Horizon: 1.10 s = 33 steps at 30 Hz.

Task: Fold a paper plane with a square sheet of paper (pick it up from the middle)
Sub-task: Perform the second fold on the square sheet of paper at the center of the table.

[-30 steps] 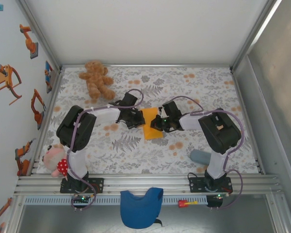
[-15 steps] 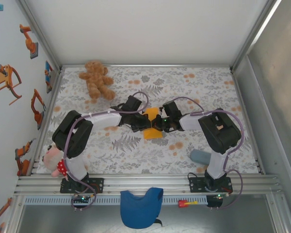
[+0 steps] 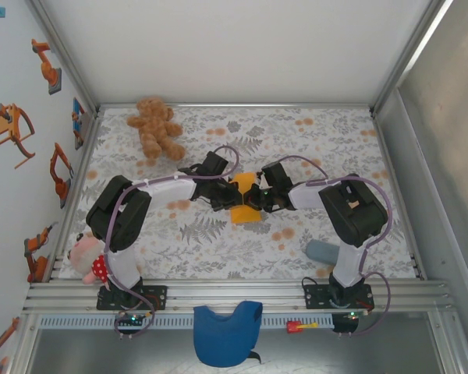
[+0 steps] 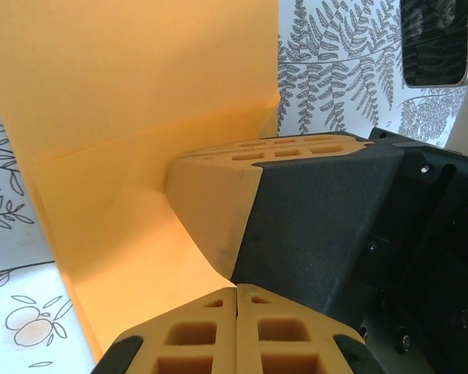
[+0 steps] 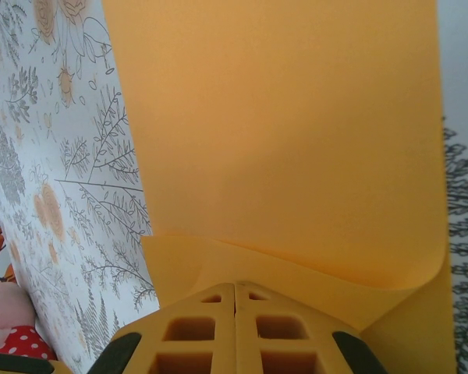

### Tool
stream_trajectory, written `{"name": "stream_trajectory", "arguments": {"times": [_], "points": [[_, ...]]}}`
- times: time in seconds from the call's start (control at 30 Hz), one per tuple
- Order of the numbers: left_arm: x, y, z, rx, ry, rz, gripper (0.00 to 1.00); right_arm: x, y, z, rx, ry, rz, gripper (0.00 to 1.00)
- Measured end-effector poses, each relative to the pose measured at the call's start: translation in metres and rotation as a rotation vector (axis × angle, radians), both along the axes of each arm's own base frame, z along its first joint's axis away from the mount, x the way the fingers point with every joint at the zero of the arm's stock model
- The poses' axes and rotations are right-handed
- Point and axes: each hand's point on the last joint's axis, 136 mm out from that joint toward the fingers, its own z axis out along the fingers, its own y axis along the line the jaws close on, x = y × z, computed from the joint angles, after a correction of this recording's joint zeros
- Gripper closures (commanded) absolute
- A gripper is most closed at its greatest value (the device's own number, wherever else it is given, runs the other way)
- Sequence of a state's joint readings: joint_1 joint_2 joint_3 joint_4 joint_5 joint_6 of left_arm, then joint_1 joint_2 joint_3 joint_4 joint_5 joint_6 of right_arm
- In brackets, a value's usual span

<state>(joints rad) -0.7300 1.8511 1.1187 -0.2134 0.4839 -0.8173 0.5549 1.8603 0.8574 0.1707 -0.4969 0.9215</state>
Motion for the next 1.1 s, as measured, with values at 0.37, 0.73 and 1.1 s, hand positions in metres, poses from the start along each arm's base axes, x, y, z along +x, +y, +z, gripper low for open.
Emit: {"name": "stream_trajectory", "arguments": {"times": [0.37, 0.73, 1.1], "points": [[-0.006, 0.004, -0.012, 0.032, 0.014, -0.001, 0.98, 0.001, 0.000, 0.000, 0.004, 0.009, -0.011, 1.00], [-0.017, 0.007, -0.021, 0.023, 0.046, -0.015, 0.98, 0.001, 0.000, 0.000, 0.026, 0.045, -0.036, 1.00], [-0.020, 0.007, -0.031, 0.019, 0.065, -0.022, 0.97, 0.002, 0.001, 0.000, 0.040, 0.057, -0.047, 1.00]]}}
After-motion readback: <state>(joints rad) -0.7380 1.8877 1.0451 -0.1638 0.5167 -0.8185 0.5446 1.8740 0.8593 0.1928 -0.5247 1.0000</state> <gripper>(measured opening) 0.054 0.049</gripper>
